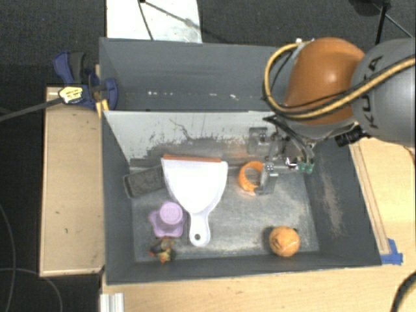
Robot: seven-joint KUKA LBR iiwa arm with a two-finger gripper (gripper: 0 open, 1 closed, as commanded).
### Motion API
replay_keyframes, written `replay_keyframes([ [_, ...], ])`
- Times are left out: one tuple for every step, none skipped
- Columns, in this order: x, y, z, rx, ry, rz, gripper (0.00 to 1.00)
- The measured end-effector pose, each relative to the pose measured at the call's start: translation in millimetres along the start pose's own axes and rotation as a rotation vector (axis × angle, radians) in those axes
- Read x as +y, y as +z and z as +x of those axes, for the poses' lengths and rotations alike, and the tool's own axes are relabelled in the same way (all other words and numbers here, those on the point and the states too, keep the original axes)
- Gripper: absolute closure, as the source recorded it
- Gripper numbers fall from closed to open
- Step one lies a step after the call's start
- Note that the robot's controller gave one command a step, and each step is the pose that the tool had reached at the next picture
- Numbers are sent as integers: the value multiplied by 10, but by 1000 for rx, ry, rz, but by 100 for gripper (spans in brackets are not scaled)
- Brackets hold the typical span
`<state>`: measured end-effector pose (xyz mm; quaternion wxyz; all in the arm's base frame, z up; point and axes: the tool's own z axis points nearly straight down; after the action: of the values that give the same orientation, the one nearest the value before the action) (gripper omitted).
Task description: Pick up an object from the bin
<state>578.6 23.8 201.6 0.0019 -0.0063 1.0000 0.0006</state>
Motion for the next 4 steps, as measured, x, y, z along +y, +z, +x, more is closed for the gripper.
replay_keyframes([
  [0,0,0,0,0,0,0],
  [-123,325,-23,-4,-59,0,0],
  [-419,686,118,0,-3,0,0],
  [-362,984,-14,-1,-2,1,0],
])
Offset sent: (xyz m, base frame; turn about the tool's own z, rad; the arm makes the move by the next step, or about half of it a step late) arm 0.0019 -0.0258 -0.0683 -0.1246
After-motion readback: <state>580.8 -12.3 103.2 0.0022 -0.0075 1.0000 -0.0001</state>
